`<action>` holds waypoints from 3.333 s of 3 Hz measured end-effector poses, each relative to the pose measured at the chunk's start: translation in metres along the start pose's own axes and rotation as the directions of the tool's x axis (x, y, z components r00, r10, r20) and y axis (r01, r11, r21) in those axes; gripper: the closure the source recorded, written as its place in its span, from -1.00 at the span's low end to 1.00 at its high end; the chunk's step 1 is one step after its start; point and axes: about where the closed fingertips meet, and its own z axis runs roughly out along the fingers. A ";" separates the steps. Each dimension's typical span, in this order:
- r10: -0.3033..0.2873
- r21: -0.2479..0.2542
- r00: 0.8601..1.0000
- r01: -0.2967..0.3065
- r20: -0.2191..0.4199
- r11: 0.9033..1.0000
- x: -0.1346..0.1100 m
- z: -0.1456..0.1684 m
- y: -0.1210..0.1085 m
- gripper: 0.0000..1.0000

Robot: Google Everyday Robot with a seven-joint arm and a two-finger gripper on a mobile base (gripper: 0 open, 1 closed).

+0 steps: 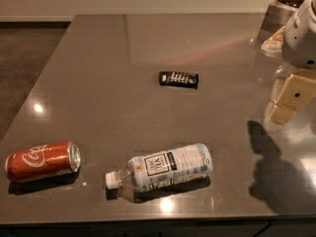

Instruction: Move rxbar chocolate near blue plastic bottle

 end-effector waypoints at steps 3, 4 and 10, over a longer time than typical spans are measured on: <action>0.019 -0.023 0.999 -0.018 0.044 1.000 -0.021 0.036 -0.038 -1.00; 0.028 -0.056 0.997 -0.025 0.068 0.998 -0.045 0.069 -0.062 -1.00; 0.043 -0.189 0.994 -0.025 0.096 0.982 -0.136 0.202 -0.133 0.12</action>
Offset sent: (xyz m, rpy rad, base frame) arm 0.0330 0.0070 -0.0166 0.0378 0.0147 0.0046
